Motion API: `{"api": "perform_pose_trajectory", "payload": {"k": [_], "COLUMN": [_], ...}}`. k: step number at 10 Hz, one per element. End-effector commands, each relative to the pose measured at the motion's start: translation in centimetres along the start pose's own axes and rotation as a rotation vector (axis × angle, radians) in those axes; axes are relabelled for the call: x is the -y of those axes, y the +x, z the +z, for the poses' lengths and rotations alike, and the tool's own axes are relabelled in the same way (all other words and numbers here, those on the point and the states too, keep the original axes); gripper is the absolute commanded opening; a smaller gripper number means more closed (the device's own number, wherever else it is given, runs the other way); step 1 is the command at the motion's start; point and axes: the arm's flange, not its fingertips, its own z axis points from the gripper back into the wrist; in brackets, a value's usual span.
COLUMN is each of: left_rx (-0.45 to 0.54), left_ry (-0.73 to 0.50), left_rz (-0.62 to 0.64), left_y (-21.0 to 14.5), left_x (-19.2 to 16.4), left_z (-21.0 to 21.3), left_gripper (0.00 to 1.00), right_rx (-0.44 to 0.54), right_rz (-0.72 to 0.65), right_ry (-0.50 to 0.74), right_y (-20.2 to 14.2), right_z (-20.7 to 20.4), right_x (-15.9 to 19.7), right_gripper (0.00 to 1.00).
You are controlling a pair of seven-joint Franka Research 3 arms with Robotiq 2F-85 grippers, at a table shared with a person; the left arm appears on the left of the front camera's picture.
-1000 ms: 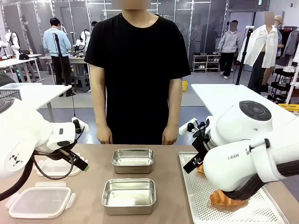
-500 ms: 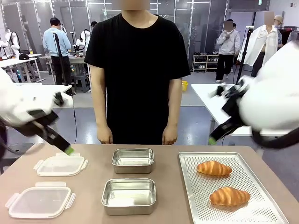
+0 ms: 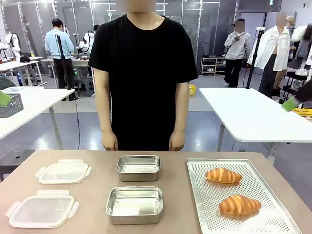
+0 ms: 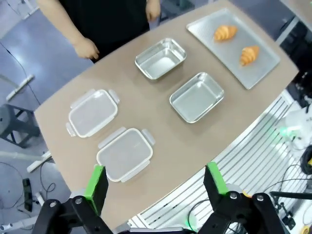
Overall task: Place the bread into the airtight container.
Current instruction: Pick up a Butter Roll and place it into an empty Airtight Container.
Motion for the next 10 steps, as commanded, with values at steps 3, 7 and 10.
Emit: {"api": "perform_pose_trajectory", "payload": {"k": [3,7,10], "left_rx": [0.069,0.140,0.164], "left_ry": [-0.024,0.028,0.058], "left_rz": [0.067,0.100,0.111], "left_y": [-0.5,-0.9,-1.6], "left_x": [-0.1,-0.9,-1.2], "left_z": [4.3,6.4,7.9], "left_gripper": [1.00,1.00,1.00], "right_rx": [0.110,0.108,0.086], "right_rz": [0.092,0.124,0.109], "right_ry": [-0.054,-0.073,-0.089], "right_y": [-0.5,-0.8,-0.7], "right_z": [6.6,8.4,8.9], "right_x": [-3.0,-3.8,-3.7], "right_gripper": [1.00,1.00,1.00]}}
